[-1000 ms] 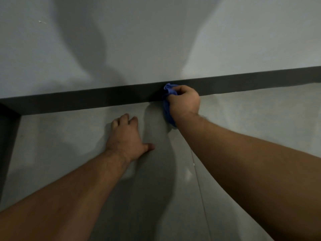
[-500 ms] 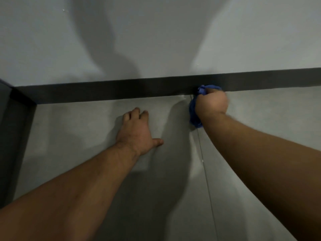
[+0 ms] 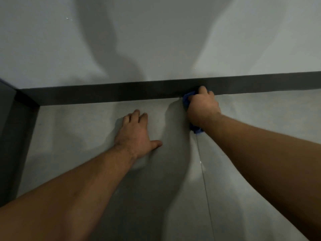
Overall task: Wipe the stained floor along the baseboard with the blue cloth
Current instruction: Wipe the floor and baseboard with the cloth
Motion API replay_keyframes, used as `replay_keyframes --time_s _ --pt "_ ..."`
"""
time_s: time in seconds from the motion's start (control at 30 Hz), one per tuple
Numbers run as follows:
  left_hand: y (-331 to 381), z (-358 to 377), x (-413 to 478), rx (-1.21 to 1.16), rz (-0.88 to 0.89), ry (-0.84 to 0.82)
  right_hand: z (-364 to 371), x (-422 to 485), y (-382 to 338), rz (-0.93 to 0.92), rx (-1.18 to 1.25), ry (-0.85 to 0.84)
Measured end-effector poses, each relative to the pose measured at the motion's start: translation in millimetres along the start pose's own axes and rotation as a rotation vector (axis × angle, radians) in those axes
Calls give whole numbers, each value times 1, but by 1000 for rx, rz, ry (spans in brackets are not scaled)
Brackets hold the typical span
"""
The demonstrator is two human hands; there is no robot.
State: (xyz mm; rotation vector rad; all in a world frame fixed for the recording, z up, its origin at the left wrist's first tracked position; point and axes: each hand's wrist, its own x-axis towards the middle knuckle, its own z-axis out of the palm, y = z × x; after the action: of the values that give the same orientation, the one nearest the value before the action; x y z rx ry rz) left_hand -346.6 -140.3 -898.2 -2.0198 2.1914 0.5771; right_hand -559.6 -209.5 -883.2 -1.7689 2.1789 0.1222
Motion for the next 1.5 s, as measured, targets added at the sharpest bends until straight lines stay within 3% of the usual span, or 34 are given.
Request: replay_keyframes --time_s 0.07,0.13,0.23,0.3,0.37,0.43,0.63,0.8,1.0,1.07,1.17,1.27,1.33,1.5 --pt "-12 5 -4 -54 44 48 -11 -2 11 -29 -4 42" --pt "-27 10 -9 -94 58 140 -13 -12 18 -82 72 251" --pt "-49 19 -16 -124 13 263 -1 -37 4 -339 80 453" --pt "-59 28 -22 -111 38 286 17 -47 -20 -467 176 324" --pt "-67 38 -26 -80 107 297 39 -50 -48 -515 264 54" --pt "-70 40 -25 -76 143 316 62 -47 -72 -567 183 -131" --pt "-75 41 -19 -34 154 293 73 -15 -72 -670 -83 -128" --pt "-78 42 -19 -26 153 272 68 -7 -45 -558 -79 -15" --pt "-79 41 -21 -75 175 294 47 -4 36 -387 -71 52" --pt "-78 41 -21 -83 181 302 36 -2 61 -365 52 113" --pt "-77 40 -21 -106 186 313 19 -5 88 -153 452 211" --pt "-76 38 -21 -140 172 298 11 -10 104 27 621 354" --pt "-75 37 -21 -151 144 281 13 -6 108 110 584 431" --pt "-69 33 -20 -170 115 282 32 5 64 3 153 209"
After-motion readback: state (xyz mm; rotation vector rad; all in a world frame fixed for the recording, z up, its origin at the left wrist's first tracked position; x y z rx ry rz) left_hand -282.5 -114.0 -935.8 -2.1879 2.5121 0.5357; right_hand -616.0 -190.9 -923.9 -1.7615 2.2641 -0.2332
